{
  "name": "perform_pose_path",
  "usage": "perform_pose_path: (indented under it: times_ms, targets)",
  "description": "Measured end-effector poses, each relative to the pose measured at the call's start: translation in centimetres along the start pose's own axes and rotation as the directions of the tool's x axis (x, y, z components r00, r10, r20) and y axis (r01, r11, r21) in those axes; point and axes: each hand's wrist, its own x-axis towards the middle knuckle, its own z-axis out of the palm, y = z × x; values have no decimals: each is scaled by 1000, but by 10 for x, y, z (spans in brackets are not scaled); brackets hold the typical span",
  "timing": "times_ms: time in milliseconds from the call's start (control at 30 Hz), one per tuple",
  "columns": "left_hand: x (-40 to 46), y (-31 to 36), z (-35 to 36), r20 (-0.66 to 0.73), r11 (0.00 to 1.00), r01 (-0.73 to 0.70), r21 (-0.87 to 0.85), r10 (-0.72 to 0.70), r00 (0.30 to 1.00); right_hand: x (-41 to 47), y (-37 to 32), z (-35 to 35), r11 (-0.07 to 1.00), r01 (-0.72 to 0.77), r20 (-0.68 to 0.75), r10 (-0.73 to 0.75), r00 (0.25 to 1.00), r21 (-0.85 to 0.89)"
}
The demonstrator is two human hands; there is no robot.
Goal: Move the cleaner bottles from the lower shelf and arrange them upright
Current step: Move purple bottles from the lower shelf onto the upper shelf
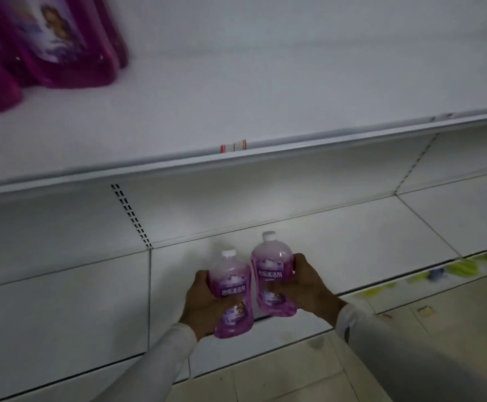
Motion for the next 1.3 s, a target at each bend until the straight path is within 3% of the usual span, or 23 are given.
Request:
perform_pose_path:
  times_ms: [333, 700, 900, 1100, 1300]
  targets:
    - [-147, 123, -42, -148, 969, -246, 30, 248, 957, -142, -122, -85, 927, 365, 88, -358, 929, -82]
    - [-245, 233, -161, -287, 845, -532, 43, 521, 804, -234, -266, -112, 764, 645, 30, -646, 763, 19]
    - [-242, 264, -244, -370, 778, -623, 82, 604, 706, -232, -348, -70, 676, 730, -11, -733, 680, 99]
    - [-197, 261, -305, -372, 776, -625, 90, 608, 701, -186, -383, -6, 698, 710, -37, -710, 703, 94]
    - [-148, 250, -322, -359, 760, -650, 27, 614, 703, -149, -390, 26, 714, 693, -47, -692, 720, 98]
